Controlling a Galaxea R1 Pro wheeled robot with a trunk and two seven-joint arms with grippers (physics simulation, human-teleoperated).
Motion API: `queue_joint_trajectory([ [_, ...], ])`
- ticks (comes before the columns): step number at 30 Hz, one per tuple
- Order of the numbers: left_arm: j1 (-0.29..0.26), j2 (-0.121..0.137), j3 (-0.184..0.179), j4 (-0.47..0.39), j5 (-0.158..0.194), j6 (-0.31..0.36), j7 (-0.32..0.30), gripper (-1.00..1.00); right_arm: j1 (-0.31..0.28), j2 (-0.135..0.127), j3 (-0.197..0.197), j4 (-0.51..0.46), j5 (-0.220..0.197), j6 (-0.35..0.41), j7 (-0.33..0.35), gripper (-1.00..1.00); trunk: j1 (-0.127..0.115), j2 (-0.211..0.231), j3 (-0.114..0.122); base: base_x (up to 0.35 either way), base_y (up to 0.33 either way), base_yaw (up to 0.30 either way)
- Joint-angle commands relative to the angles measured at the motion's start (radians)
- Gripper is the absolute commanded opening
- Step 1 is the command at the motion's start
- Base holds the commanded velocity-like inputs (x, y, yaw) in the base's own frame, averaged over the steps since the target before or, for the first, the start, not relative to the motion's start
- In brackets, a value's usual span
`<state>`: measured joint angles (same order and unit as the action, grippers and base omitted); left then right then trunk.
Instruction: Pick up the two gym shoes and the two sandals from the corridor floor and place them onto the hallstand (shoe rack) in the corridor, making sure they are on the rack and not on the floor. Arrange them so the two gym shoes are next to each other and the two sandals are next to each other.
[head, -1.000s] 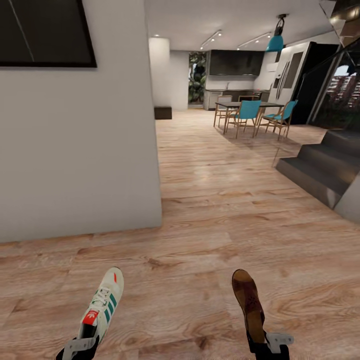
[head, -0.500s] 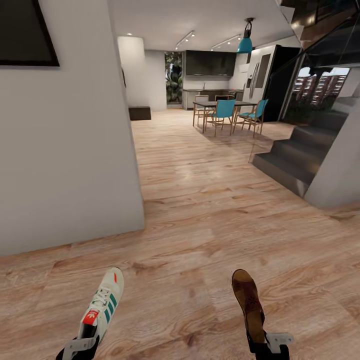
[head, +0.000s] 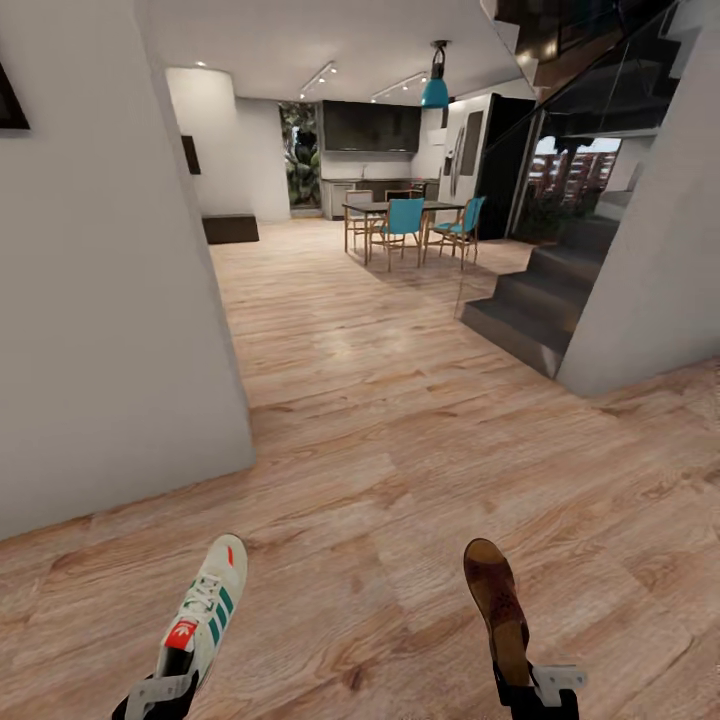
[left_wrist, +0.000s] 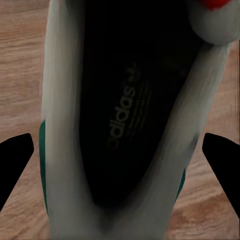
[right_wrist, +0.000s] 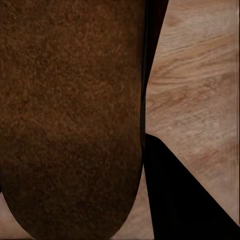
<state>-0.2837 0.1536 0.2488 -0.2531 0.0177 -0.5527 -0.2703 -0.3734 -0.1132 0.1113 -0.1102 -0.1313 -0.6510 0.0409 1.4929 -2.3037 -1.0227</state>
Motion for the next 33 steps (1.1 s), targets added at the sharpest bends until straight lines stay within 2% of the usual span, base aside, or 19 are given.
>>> queue_joint_trajectory([
  [1, 0.000, 0.000, 0.007, 0.000, 0.003, -0.001, -0.009, -1.00, -0.001, 0.000, 0.007, 0.001, -0.014, -0.003, 0.005, -1.00, 0.000, 0.000, -0.001, 0.000, 0.000, -0.268],
  [23, 0.000, 0.001, 0.004, 0.000, 0.000, -0.003, -0.012, -1.00, -0.001, 0.000, 0.007, 0.001, -0.014, -0.003, 0.005, -1.00, 0.000, 0.000, -0.001, 0.002, 0.000, -0.268],
  [33, 0.000, 0.001, 0.006, 0.000, -0.001, -0.003, -0.011, -1.00, -0.001, 0.000, 0.007, 0.001, -0.014, -0.003, 0.005, -1.00, 0.000, 0.000, -0.001, 0.228, -0.085, -0.268],
])
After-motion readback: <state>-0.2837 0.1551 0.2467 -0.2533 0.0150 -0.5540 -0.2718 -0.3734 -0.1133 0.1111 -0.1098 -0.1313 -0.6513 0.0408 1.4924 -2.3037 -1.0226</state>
